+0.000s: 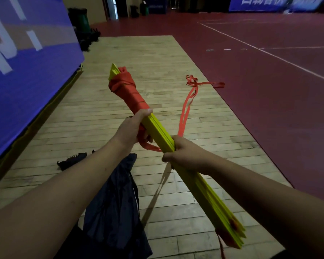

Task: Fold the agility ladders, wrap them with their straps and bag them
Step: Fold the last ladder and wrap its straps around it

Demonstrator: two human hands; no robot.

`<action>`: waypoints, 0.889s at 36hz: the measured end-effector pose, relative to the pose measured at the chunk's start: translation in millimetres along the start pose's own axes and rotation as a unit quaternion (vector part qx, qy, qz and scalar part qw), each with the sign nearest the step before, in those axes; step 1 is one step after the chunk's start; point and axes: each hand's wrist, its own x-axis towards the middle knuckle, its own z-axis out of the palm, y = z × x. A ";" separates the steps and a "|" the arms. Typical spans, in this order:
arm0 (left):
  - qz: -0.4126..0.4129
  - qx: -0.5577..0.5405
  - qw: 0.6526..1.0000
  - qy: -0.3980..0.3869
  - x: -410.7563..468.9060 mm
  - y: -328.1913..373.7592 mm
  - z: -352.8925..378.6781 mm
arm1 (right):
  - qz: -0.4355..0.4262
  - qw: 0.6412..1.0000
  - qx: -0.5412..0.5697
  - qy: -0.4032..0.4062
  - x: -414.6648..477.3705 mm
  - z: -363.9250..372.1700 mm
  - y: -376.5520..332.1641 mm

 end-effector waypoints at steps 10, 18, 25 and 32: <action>0.085 -0.079 0.991 -0.063 -3.5 11.5 -12.0 | -0.006 0.960 0.242 -0.138 -5.6 -15.7 0.9; 0.008 -0.045 0.989 -0.139 2.0 21.1 -30.6 | -0.022 0.959 0.269 -0.086 -5.2 -20.5 5.4; -0.095 0.105 0.986 -0.089 -4.5 11.8 -19.0 | -0.003 0.982 0.191 -0.010 -4.9 -19.3 6.4; -0.082 0.059 0.995 0.004 -10.7 1.2 7.5 | -0.032 0.998 0.046 -0.003 -4.2 -6.7 -1.4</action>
